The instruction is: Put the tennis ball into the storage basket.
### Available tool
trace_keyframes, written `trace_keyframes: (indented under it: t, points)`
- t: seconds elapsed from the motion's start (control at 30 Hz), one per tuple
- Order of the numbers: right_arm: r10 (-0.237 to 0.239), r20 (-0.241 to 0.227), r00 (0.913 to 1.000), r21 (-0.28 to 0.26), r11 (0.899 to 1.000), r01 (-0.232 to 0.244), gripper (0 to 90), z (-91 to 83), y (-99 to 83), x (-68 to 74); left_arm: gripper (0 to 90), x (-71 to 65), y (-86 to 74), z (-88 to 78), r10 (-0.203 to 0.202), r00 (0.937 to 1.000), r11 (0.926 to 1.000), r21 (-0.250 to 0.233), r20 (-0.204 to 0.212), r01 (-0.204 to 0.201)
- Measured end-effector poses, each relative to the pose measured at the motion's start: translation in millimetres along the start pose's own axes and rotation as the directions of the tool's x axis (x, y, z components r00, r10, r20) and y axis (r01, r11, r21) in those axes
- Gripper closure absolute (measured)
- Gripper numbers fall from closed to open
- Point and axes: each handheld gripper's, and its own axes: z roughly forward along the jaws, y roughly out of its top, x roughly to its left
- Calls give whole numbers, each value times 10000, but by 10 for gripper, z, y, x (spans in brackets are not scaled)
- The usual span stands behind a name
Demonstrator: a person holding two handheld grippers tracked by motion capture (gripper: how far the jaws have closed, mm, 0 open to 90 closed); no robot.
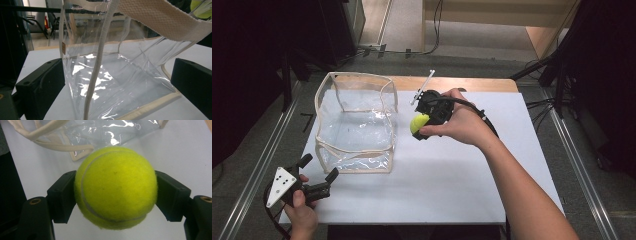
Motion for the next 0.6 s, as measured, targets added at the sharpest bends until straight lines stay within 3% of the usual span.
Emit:
trace_keyframes:
  t: [0.6]
  points:
    - [-212,-164,9996,-182,9996,209,236,-109,212,113,0,0,1,-1,-22,10000,10000,12,20,22]
